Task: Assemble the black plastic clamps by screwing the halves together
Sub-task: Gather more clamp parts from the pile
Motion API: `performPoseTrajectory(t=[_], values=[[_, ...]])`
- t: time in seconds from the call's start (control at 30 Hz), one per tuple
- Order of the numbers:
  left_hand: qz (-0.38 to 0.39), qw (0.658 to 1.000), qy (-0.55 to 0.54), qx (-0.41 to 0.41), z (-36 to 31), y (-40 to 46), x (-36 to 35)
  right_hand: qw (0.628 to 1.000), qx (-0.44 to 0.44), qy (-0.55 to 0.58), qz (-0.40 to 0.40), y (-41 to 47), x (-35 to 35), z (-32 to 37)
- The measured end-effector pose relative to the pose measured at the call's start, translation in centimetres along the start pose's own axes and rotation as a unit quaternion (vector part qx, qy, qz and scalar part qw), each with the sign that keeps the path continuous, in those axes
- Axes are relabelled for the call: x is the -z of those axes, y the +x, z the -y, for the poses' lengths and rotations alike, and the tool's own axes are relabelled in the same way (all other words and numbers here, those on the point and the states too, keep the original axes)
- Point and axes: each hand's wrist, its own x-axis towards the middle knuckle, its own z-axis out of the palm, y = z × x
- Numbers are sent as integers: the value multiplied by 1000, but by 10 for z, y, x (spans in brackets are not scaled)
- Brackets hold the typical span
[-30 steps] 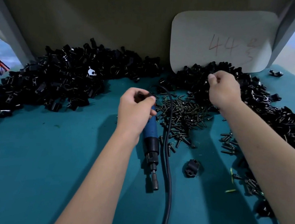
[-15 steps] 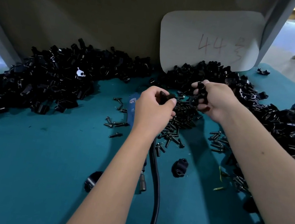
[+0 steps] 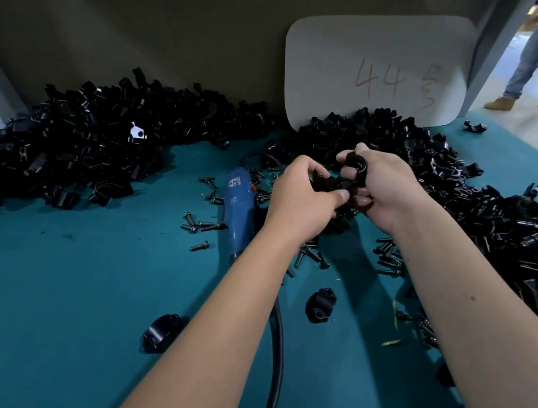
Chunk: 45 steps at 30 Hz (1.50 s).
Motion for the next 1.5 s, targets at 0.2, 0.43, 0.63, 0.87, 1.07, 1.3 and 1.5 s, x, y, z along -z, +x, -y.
performPoseTrajectory(t=[0.2, 0.43, 0.63, 0.87, 1.07, 1.3, 1.5], values=[[-4, 988, -133, 77, -3, 0, 2, 998, 14, 60, -20, -1, -1, -3], [-5, 975, -183, 122, -5, 2, 10, 992, -7, 88, -92, -10, -4, -7], [-32, 981, -155, 112, 0, 0, 10, 993, 64, -102, 9, -23, -1, -9], [-119, 974, -169, 93, 1, 5, 5, 979, 90, -182, -12, -26, -3, -10], [-100, 955, -242, 140, 2, 5, 3, 986, 32, -161, -15, -24, 0, -7], [-95, 934, -311, 148, -5, 6, 0, 998, 30, -38, 33, -15, 0, -13], [-151, 952, -249, 96, -11, 13, -4, 997, 6, -18, -72, 15, -7, 0]])
